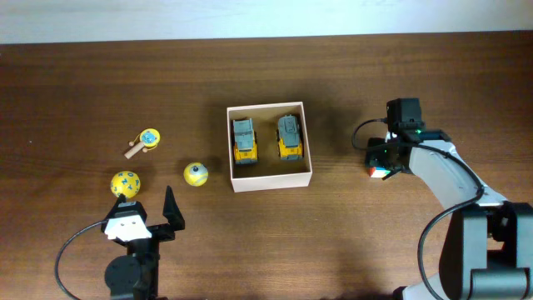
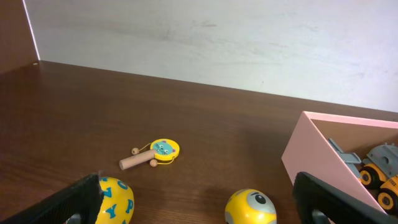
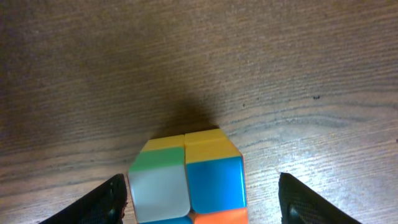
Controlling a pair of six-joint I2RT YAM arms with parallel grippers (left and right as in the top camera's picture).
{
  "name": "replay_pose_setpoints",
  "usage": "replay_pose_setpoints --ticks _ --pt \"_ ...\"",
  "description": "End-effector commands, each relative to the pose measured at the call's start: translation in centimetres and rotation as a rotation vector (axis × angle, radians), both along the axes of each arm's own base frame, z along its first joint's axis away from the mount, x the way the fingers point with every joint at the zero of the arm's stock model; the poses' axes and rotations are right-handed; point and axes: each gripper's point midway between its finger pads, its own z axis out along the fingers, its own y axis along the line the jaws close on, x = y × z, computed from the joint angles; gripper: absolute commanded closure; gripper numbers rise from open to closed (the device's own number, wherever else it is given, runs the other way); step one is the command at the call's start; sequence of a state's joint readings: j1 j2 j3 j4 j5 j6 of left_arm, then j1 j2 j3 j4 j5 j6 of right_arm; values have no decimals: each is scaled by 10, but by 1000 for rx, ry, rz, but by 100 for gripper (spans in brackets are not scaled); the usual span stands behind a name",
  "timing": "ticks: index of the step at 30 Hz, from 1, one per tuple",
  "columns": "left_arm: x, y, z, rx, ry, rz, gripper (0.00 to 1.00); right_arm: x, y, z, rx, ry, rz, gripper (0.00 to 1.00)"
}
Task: Pack container
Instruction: 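Lower and close the right gripper on the 2x2 Rubik's cube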
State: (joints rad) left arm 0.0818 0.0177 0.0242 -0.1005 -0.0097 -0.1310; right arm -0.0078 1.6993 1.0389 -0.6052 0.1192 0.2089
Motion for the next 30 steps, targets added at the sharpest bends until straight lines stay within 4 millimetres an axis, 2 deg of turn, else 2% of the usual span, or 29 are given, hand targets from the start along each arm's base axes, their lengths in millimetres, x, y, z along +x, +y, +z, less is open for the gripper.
replay_pose_setpoints --ticks 1,15,23,30 --pt "0 -1 -3 14 5 -9 1 -2 -4 -5 -11 10 -15 28" --pt "0 -1 -3 14 5 -9 1 -7 13 -20 41 11 164 28" --pt "0 -1 -3 14 5 -9 1 -6 10 -22 32 2 156 28" --pt "0 -1 -3 14 5 -9 1 -7 -4 -26 39 8 111 30"
